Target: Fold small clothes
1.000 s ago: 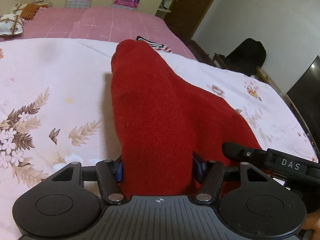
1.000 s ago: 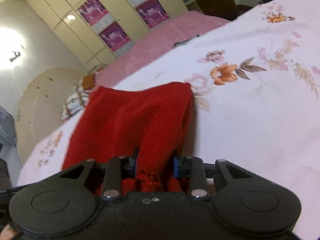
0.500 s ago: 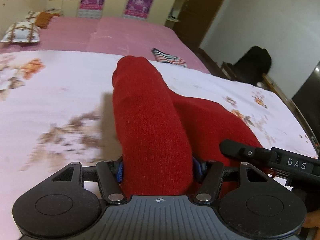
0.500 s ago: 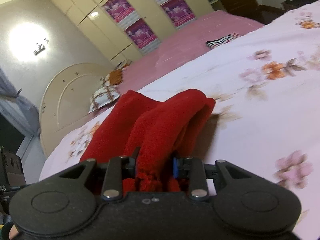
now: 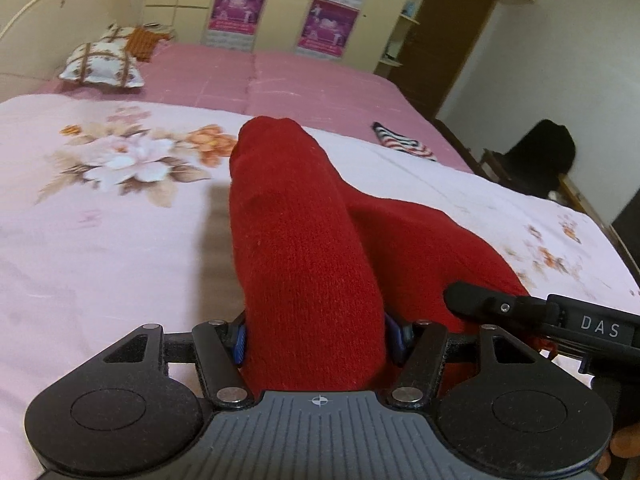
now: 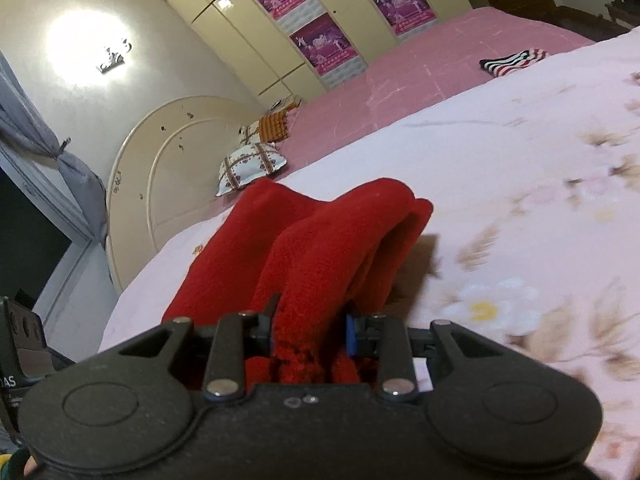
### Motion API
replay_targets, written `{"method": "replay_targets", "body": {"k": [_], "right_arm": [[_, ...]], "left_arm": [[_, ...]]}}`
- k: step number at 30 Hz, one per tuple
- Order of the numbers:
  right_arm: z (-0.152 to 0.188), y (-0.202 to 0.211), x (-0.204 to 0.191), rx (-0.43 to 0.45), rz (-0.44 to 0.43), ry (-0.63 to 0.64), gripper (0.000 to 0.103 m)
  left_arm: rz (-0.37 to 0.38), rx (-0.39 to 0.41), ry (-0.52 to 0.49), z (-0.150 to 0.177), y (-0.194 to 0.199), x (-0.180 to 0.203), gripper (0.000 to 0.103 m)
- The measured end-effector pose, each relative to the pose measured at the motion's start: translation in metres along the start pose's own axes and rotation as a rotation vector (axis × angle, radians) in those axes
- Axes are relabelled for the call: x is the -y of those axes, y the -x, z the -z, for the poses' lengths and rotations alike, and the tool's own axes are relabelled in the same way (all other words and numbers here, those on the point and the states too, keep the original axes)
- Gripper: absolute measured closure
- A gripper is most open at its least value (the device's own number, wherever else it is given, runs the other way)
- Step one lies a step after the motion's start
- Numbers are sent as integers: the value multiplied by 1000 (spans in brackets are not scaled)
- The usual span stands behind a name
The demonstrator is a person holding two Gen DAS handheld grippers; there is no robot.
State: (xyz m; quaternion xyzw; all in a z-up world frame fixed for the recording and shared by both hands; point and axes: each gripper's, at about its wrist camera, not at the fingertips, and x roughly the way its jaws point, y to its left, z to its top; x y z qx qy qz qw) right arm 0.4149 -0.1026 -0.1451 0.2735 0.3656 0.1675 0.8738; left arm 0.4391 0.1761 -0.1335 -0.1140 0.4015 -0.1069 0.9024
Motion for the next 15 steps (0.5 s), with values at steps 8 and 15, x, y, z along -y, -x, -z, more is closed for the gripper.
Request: {"method": "replay_targets", "body": {"k": [8,15], "right_arm": [[12,-42,-13,-41,90,87,68],[22,-35,2,-23,175,86,58]], "left_arm": [[-40,18,40,24,-28,-51,16],[-33,36,48,15,-15,-51,13]]}}
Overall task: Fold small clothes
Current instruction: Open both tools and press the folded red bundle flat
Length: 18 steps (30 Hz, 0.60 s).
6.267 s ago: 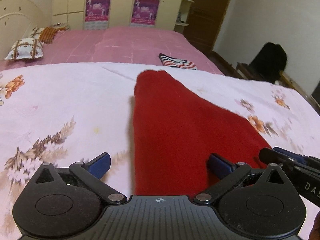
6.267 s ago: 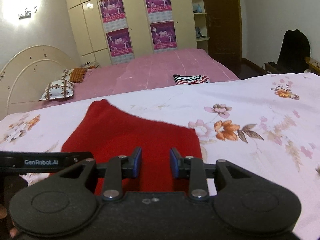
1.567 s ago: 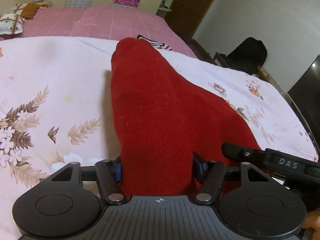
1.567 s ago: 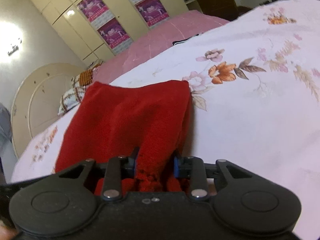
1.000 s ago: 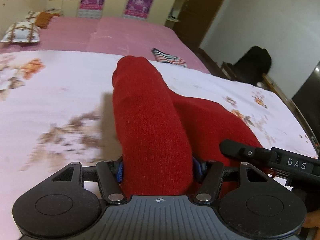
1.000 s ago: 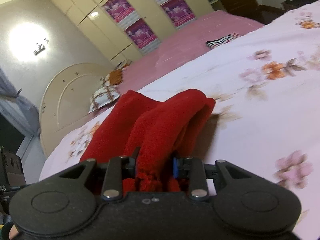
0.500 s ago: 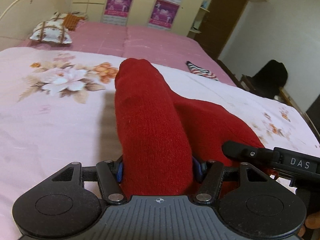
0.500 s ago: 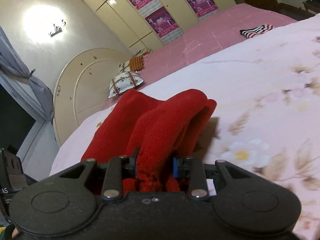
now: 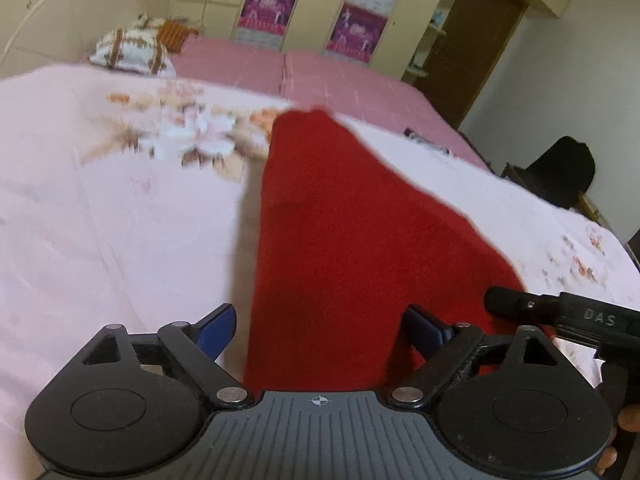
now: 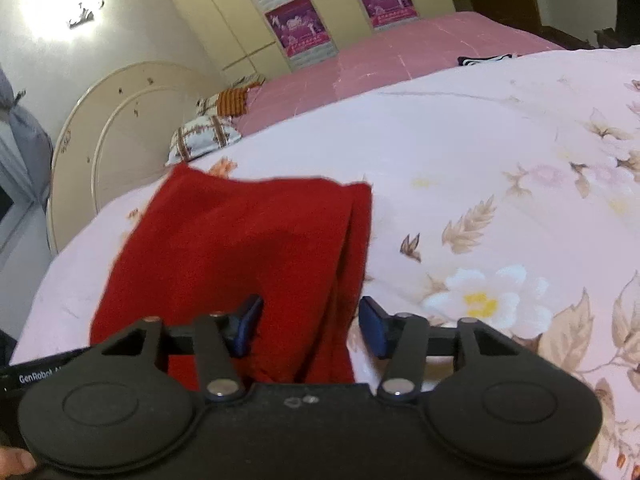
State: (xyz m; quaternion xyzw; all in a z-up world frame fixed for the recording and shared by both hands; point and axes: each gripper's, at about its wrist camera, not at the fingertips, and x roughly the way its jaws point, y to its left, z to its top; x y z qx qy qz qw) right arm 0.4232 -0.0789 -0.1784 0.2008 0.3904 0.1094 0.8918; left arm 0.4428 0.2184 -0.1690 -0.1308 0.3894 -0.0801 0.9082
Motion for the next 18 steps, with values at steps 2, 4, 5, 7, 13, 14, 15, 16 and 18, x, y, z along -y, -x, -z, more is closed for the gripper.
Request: {"method": "replay_targets", "body": {"k": [2,4,5,7,13,14,15,16,18], "right_arm": [[-6,7,-3,13,-11,10,62],[-11,8,-5,11,-26,-6,56],[-15,5,-4,-5,-40,-30,56],[-18,-2,0,-23,-48,-68,63],[-31,-12,-9,22,4,13,85],[-30,-17,-9,17,44,33,85],[-30,-23,-7,8,65,32,80],[-29,-26,-3,-1,80,19,73],[-29,-22,-1,18,100,18,71]], "left_arm": [[12,29,18,-11,7,1,13],[14,43,36,-21,9,2,13],[9,50,46,-27,7,3,13],[11,60,53,-35,4,7,13],[-34,48,23,-47,-34,19,13],[-53,29,30,-49,-44,17,13],[-70,15,39,-49,-50,15,13],[-77,-1,55,-50,-58,12,13],[-72,-9,85,-50,-64,7,13]]}}
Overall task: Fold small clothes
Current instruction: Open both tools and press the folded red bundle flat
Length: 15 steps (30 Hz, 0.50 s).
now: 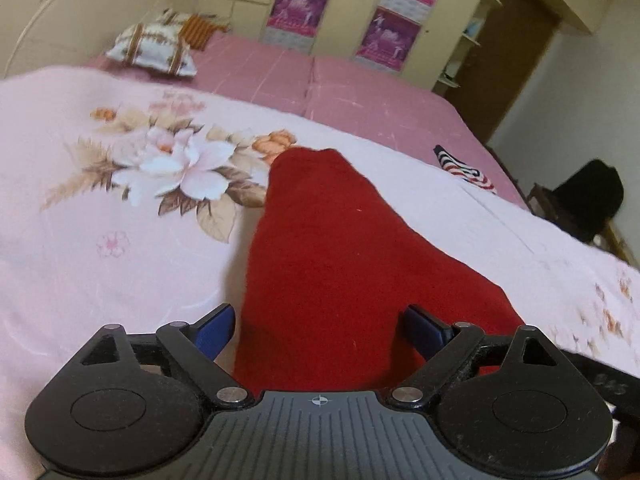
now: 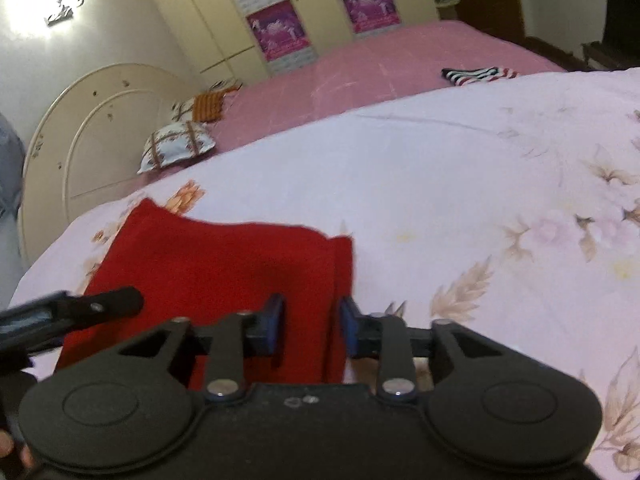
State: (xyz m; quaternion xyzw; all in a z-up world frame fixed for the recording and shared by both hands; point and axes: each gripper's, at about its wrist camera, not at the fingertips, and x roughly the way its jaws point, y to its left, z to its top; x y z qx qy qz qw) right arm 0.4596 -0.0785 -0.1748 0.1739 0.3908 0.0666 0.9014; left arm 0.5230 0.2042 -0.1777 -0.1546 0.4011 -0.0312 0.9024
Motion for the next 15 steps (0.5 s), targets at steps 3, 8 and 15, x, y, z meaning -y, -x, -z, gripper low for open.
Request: {"method": "replay_targets", "body": {"k": [3,8,15], "right_arm": [[-7,11,-9,82,31,60,74],[-14,2,-30,79,-5,129,75],[-8,-20,-31,10,53,133,75]], "left_arm": [[-14,15,-8,-4,-2,3,13],[-46,-10,0,-6,-14,3,13],[-51,-3,-10,-2,-1,4,12]]}}
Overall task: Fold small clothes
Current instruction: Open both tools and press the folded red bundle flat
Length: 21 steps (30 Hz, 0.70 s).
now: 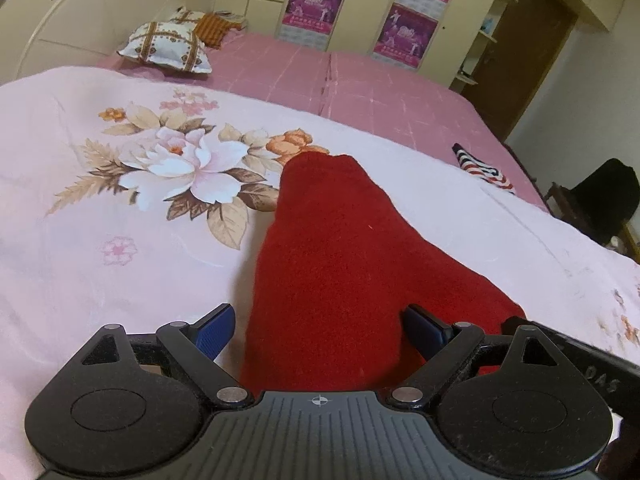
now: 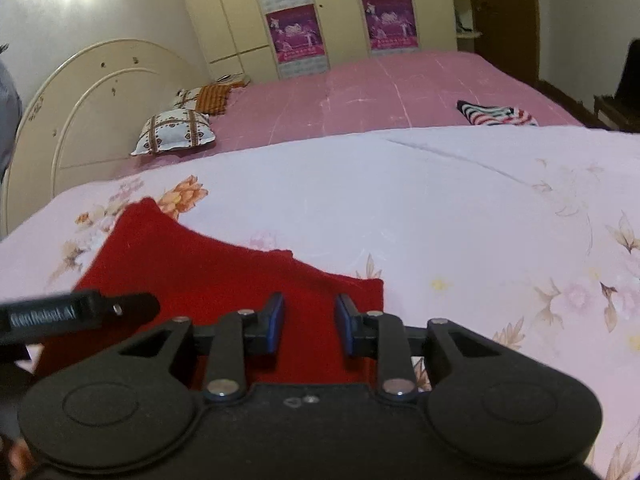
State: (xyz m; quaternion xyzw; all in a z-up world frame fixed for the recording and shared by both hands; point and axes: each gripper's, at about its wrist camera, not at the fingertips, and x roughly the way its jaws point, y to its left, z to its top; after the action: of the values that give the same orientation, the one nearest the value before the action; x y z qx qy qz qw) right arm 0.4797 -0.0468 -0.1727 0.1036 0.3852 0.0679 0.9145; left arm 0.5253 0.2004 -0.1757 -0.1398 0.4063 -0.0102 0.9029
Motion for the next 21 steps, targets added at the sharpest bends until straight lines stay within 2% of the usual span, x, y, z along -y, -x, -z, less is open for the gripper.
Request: {"method": "replay_targets", "body": {"k": [6,9,12,18,20,21], "right_arm": [[11,53,-15,50,-51,46,73],[27,76,-24,60,-55,90,73],[44,91,-28,59,-50,79,73],[77,80,-28,22,54,107,74],[77,84,-33,27,74,107,74],[76,87,-36,31,70,98,71]], "left_arm": [[34,4,-34,23,43,-4,12],[48,2,-63,42,64,-4,12],[46,-3,-103,63,75,-2,12],[30,-51,-128,85,66,-3,12],[20,-45,-160,89,72,0,10],[17,-41,-176,90,75,2,5]]}}
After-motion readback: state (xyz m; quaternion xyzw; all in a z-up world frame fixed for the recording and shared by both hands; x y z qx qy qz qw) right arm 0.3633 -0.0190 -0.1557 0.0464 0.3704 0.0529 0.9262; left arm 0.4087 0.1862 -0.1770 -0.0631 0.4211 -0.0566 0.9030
